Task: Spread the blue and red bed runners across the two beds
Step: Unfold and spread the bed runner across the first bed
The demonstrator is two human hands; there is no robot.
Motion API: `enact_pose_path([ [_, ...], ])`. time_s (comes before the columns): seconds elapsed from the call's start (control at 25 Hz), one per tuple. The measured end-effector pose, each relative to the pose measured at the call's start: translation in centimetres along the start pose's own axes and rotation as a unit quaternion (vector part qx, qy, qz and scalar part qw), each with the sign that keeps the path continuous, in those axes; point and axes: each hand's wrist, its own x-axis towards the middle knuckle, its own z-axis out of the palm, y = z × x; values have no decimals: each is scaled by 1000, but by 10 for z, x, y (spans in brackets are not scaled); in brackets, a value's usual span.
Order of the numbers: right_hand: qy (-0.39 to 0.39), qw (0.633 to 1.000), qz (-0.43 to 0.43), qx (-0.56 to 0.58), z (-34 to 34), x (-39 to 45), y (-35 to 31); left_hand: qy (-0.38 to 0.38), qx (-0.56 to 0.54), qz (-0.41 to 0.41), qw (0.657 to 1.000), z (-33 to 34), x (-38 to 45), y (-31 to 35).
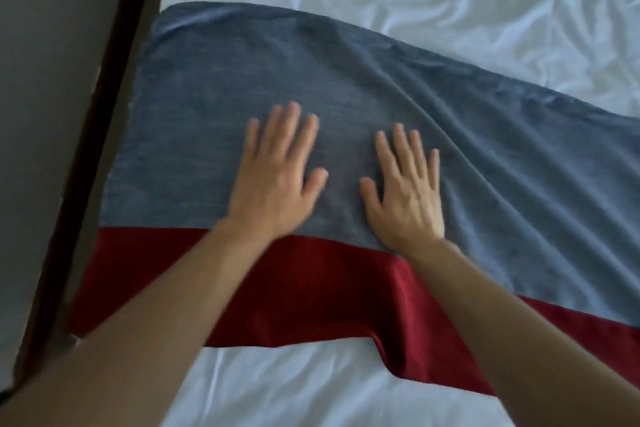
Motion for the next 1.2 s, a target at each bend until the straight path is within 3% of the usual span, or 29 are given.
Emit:
enact_pose_path([
  [0.08, 23, 998, -6, 59, 3, -35, -9, -12, -28, 75, 997, 18, -35, 62],
  [0.16, 34, 994, 8, 103, 2, -74, 2, -47, -13, 92, 995, 31, -71, 80],
  [0.36, 28, 986, -113, 122, 9, -174, 19, -113, 29, 165, 979, 31, -128, 46],
  [0.52, 10, 987, -118, 110, 16, -208, 8, -156, 91, 228, 957, 25, -158, 29],
  [0.6, 34, 989, -102, 98, 16, -208, 9, -133, 110, 259, 950, 24, -167, 21],
  [0.76, 48, 994, -70, 62, 19, -215, 0, -62, 117, 264, 956, 21, -192, 4],
  [1.0, 24, 994, -84, 68, 24, -238, -8, -63, 153, 199, 966, 16, -224, -1],
  [1.2, -5, 999, 32, 2, 5, -259, 65, -58, 165, 149, 973, 16, -236, 2],
])
